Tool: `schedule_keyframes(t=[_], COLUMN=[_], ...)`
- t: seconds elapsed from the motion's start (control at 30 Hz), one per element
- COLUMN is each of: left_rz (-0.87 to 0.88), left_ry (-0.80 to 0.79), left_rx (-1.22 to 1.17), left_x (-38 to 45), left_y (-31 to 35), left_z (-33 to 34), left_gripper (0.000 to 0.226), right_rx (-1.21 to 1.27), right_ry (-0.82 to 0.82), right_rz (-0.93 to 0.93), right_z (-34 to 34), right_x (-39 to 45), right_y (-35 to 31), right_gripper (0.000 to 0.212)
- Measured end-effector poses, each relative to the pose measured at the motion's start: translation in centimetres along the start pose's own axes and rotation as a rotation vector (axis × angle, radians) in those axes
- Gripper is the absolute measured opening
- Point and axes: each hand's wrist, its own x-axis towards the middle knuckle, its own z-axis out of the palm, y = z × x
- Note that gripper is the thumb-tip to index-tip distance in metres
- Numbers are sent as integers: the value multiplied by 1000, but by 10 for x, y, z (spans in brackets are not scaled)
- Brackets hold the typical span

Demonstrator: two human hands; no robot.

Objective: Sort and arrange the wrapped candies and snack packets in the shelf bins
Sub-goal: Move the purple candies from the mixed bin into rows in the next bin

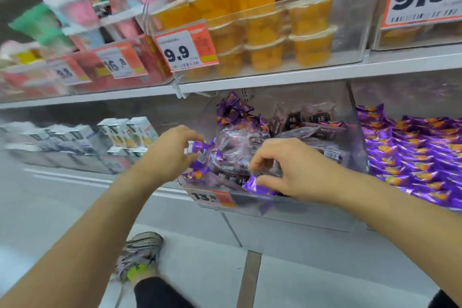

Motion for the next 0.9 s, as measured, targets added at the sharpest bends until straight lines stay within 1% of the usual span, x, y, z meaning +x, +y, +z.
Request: schedule_keyframes(t=[0.07,0.13,0.2,0.23,0.27,0.33,0.47,0.5,0.57,0.63,0.7,0.73,0.8,0.9], left_rz=[83,148,166,163,161,159,113,103,84,34,-22,-49,-120,-199], left_ry=[-90,-152,-205,-230,-247,-262,-205,-166,-39,90,155,180,250,320], left_rx=[100,200,255,277,305,344,265,234,148,26,-81,-139,-320,-757], left_x=[13,25,37,42,46,51,51,49,40,31,21,16,7,-6], left_y=[-6,-9,-10,-9,-7,-4,-5,-6,-9,-10,-12,-14,-15,-2], left_z=[-2,-2,-1,1,3,6,0,-3,-10,-14,-13,-13,-13,-14], left_gripper=[45,53,61,64,64,56,47,44,36,32,31,31,33,34], right_rx=[7,-6,-27,-37,-51,-67,-57,-55,-38,33,140,194,286,460], right_ry=[13,34,8,-24,-53,-70,-79,-87,-63,49,150,171,165,142], right_rz=[34,68,111,129,137,142,143,143,130,92,74,77,99,189], right_z=[4,7,10,11,12,15,17,17,17,20,23,25,28,29], right_x=[14,27,37,41,44,48,50,50,49,50,51,52,52,53], right_y=[3,6,10,11,12,14,18,18,19,18,11,6,-4,-18], right_gripper=[23,33,46,50,50,45,39,38,35,29,22,20,27,53])
